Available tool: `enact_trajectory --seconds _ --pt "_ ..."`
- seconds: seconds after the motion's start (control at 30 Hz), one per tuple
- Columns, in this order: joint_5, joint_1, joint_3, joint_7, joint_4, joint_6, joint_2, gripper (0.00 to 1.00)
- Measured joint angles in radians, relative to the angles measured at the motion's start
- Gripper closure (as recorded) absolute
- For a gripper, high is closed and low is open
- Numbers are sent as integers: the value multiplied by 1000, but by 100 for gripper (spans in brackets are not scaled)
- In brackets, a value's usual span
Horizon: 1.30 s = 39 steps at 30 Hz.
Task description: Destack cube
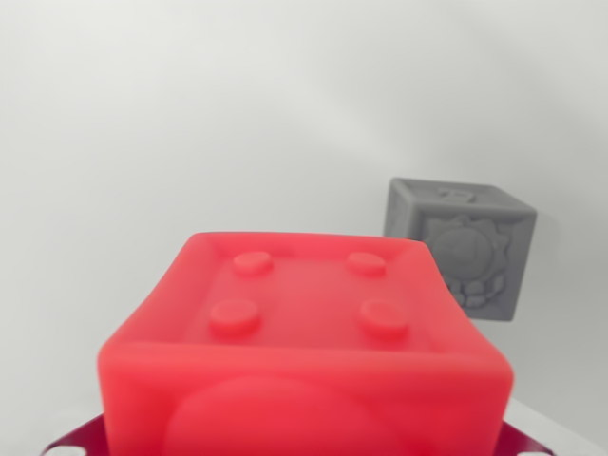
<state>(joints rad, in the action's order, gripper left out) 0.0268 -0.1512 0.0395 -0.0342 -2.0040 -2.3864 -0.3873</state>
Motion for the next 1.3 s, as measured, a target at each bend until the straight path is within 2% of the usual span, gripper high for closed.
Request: enact_trajectory --seconds 1.3 --pt "-4 106 -3 83 -159 -73 85 100"
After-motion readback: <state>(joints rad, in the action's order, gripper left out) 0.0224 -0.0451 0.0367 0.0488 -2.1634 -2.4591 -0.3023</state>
